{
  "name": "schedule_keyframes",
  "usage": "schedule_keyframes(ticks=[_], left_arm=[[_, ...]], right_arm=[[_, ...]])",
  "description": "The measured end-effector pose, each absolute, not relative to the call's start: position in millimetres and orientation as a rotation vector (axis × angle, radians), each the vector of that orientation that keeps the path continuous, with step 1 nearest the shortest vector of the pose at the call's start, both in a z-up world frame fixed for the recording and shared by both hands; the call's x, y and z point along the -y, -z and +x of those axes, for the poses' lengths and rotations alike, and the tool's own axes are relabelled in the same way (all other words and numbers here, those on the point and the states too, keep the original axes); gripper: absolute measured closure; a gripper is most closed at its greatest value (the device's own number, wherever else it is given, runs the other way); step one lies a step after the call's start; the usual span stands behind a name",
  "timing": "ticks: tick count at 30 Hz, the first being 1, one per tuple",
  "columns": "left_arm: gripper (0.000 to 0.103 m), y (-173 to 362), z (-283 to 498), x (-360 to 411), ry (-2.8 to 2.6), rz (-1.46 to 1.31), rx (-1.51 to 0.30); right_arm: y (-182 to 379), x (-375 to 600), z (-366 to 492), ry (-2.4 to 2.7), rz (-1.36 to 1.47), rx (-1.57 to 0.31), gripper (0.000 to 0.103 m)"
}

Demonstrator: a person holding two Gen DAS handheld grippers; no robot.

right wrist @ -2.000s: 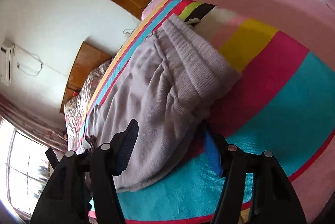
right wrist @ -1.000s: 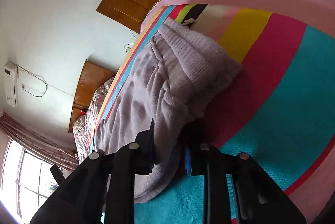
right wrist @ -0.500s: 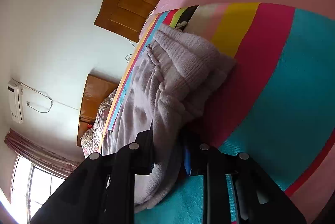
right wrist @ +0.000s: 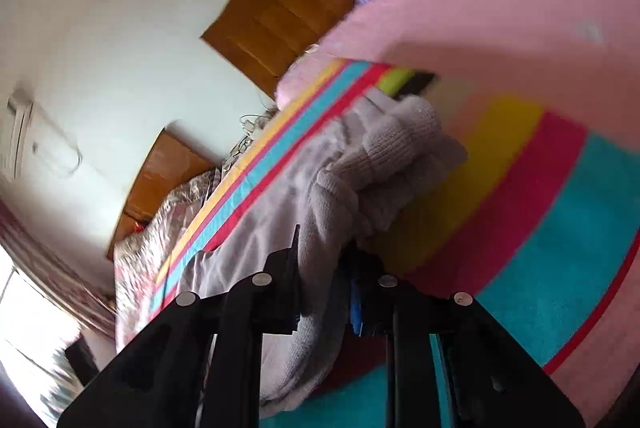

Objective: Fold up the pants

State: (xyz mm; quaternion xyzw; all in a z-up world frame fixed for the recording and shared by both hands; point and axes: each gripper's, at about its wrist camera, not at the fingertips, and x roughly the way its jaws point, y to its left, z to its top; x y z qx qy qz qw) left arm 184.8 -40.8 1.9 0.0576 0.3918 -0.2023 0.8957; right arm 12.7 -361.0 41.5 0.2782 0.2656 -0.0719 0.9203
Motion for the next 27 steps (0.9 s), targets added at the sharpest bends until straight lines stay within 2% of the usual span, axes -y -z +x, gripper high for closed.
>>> schedule_keyframes(ticks=[3, 6, 9, 12, 15, 21, 23, 24, 27], left_arm=[[0.001, -29.6, 184.0, -33.4, 0.291, -0.056, -0.753], [0.001, -43.4, 174.6, -111.5, 0.187, -0.263, -0.722], [0.001, -48.2, 157.8, -165.6, 0.080, -0.375, -0.695], [0.001, -44.1, 144.5, -193.4, 0.020, -0.415, -0.708], [0.002, -32.9, 130.6, -214.8, 0.044, -0.480, -0.748], [0.002, -8.3, 122.3, -209.1, 0.318, -0.717, -0.818], [0.002, -7.4, 126.4, -195.0, 0.397, -0.736, -0.830], [0.002, -8.0, 127.4, -188.9, 0.398, -0.721, -0.832], [0.002, -3.4, 131.0, -180.8, 0.392, -0.706, -0.852]], right_arm=[[-101.8, 258.5, 43.2, 0.013, 0.137, -0.499, 0.083], [-112.0, 136.6, 60.4, -0.181, -0.227, -0.474, 0.083], [-64.7, 27.5, 59.2, -0.389, -0.567, -0.520, 0.083], [4.2, -29.5, 51.3, -0.524, -0.777, -0.613, 0.083], [29.5, -37.4, 43.3, -0.525, -0.813, -0.619, 0.083], [12.3, -23.2, 39.8, -0.549, -0.740, -0.551, 0.082], [11.8, -16.3, 39.6, -0.604, -0.721, -0.583, 0.075], [4.8, -13.4, 38.8, -0.650, -0.680, -0.620, 0.068], [-13.4, 3.1, 42.3, -0.741, -0.490, -0.666, 0.067]])
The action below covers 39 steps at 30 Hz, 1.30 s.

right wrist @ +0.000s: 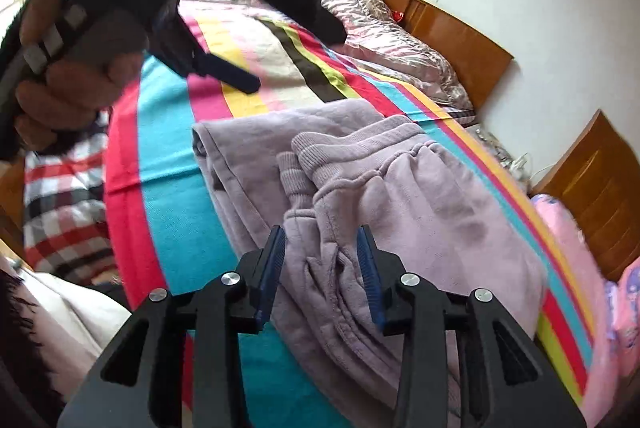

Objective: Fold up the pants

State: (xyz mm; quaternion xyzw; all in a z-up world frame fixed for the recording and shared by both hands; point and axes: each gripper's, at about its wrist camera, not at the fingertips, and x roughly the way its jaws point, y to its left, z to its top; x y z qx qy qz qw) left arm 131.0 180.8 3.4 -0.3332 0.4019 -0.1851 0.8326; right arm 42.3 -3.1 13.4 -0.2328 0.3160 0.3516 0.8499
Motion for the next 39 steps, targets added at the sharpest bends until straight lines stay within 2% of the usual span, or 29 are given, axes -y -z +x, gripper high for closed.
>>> schedule_keyframes(ticks=[4, 9, 11, 12, 17, 20, 22, 32, 34, 35, 39], left_arm=[[0.002, 8.5, 130.6, -181.5, 0.393, -0.722, -0.877], [0.002, 13.4, 123.5, -185.9, 0.385, -0.720, -0.880], [0.002, 14.6, 120.7, -192.7, 0.374, -0.732, -0.874], [0.002, 15.1, 119.4, -196.7, 0.365, -0.738, -0.871], [0.002, 16.5, 117.0, -210.2, 0.341, -0.760, -0.855], [0.002, 18.9, 120.9, -207.6, 0.347, -0.756, -0.859], [0.002, 21.2, 122.8, -203.4, 0.353, -0.754, -0.871], [0.002, 19.2, 120.1, -202.6, 0.342, -0.738, -0.864], [0.002, 19.1, 120.2, -203.1, 0.342, -0.737, -0.863], [0.002, 18.6, 120.1, -203.1, 0.343, -0.735, -0.863], [0.002, 18.3, 118.3, -206.0, 0.342, -0.738, -0.855]], right_arm=[[-20.7, 3.9, 55.0, -0.713, -0.463, -0.682, 0.067], [2.1, -16.0, 76.2, -0.687, -0.551, -0.758, 0.068], [4.6, -16.4, 75.5, -0.699, -0.542, -0.739, 0.078], [0.3, -14.4, 73.4, -0.694, -0.538, -0.717, 0.093], [-25.0, -8.9, 56.9, -0.707, -0.552, -0.635, 0.093], [-3.6, -14.2, 58.0, -0.706, -0.611, -0.705, 0.092], [11.0, -15.6, 60.2, -0.711, -0.619, -0.746, 0.088], [4.4, -13.8, 71.6, -0.736, -0.525, -0.792, 0.079], [1.6, -15.9, 71.6, -0.767, -0.481, -0.809, 0.062], [0.3, -17.7, 70.6, -0.776, -0.469, -0.811, 0.059], [5.4, -26.8, 67.3, -0.739, -0.535, -0.788, 0.059]])
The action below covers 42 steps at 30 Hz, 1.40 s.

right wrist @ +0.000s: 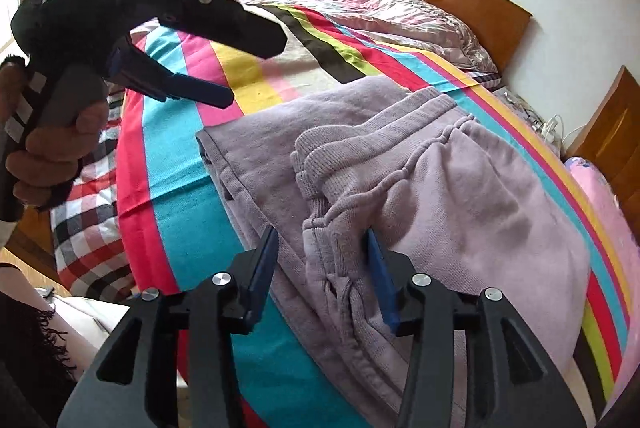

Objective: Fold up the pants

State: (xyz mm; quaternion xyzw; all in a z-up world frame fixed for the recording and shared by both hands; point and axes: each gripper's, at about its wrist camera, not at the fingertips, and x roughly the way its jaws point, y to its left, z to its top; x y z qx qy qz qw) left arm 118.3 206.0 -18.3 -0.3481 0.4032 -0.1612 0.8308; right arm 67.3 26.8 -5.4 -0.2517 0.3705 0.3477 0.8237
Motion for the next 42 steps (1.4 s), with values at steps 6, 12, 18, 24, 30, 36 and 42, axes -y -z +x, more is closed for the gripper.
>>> schedule_keyframes(ticks=[6, 12, 18, 24, 30, 36, 42], left_arm=[[0.002, 18.8, 115.5, -210.8, 0.335, -0.749, -0.851], [0.002, 18.2, 114.1, -211.2, 0.337, -0.752, -0.850], [0.002, 6.1, 118.2, -202.8, 0.430, -0.787, -0.847], [0.001, 18.8, 158.9, -185.7, 0.655, -1.016, -0.951], [0.002, 31.6, 219.1, -150.4, 0.692, -1.017, -1.117], [0.053, 48.3, 244.3, -116.0, 0.562, -0.811, -1.259], [0.047, 56.7, 230.4, -134.4, 0.570, -0.868, -1.228]], right_arm=[[10.6, -32.3, 70.0, -0.698, -0.590, -0.785, 0.061], [30.6, -45.6, 41.9, -0.630, -0.838, -0.615, 0.060], [-4.2, -20.9, 44.3, -0.616, -0.682, -0.532, 0.088], [-27.7, -4.9, 45.8, -0.605, -0.602, -0.464, 0.089], [-31.1, -5.6, 31.7, -0.606, -0.624, -0.424, 0.094], [-38.4, 13.4, 29.4, -0.624, -0.559, -0.437, 0.085], [-57.3, 100.7, 31.6, -0.512, -0.312, -0.461, 0.026]])
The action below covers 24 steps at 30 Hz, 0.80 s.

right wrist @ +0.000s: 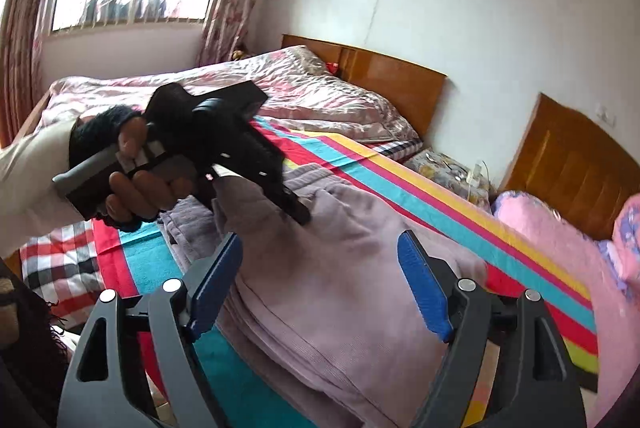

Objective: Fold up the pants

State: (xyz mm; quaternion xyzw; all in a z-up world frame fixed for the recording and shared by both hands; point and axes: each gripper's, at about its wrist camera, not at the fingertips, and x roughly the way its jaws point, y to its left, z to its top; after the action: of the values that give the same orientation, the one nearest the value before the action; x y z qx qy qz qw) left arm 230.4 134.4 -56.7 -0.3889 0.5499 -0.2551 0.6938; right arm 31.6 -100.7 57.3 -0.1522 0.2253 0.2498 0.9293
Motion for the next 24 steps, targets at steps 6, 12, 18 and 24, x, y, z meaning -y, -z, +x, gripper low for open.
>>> schedule_keyframes(ticks=[6, 12, 18, 24], left_arm=[[0.028, 61.0, 231.8, -141.8, 0.613, -0.892, -1.216], [0.022, 54.3, 235.2, -125.8, 0.617, -0.837, -1.214], [0.047, 49.7, 231.8, -119.1, 0.541, -0.777, -1.233], [0.082, -12.2, 218.2, -99.4, 0.534, -0.599, -1.114]], right_arm=[[-40.4, 167.0, 18.5, -0.373, -0.200, -0.545, 0.026], [-2.3, 187.1, -11.0, -0.342, -0.230, -0.681, 0.026], [17.8, 179.0, 7.3, -0.272, -0.159, -0.690, 0.026], [33.9, 152.8, 30.9, -0.229, -0.260, -0.729, 0.026]])
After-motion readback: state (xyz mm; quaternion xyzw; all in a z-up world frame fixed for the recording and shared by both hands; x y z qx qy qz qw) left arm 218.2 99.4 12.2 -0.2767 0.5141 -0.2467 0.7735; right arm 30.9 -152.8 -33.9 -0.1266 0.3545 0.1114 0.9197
